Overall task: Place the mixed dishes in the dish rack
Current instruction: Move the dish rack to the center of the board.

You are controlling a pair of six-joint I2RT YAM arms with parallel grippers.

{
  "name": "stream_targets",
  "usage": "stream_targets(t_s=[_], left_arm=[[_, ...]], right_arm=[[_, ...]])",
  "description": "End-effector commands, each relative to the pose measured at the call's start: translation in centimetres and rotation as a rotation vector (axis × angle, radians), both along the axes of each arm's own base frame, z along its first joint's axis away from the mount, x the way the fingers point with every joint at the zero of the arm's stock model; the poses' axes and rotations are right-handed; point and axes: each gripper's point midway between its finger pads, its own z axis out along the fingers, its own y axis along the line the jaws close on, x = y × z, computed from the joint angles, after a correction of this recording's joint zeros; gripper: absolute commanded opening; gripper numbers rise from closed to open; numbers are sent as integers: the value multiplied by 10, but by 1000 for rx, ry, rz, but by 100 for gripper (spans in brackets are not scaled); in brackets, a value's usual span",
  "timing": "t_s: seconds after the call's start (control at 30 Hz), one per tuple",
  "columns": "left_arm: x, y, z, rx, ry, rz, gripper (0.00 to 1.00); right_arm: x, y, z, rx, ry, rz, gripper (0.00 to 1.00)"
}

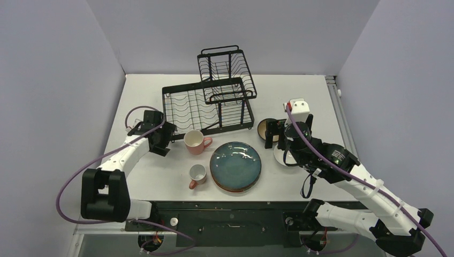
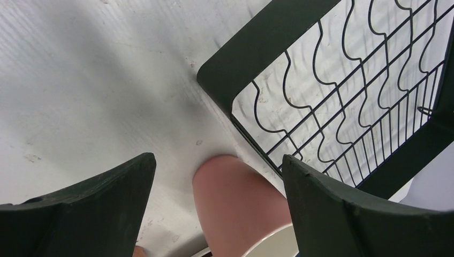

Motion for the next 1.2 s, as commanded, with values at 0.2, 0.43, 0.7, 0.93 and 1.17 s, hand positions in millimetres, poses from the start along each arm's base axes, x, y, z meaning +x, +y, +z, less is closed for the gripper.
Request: stream_targets(t_s=[0.2,0.43,0.7,0.93,1.17], left_arm=[[41,-12,12,-51,-68,-24,76],[50,-22,0,-76,-44,-53,61],[59,-29,-9,-94,-41,-91,38],[66,-30,-17,-100,-23,-142,11],[83,-20,-8,-82,-52,-185,0]], right_arm=[[0,2,-3,30,-9,-7,89],[-2,2,-6,32,-4,-7,89],[-4,0,-8,34,0,-7,89],[-5,-3,-9,26,3,-11,89],[-4,-1,-13,11,11,-3,89]])
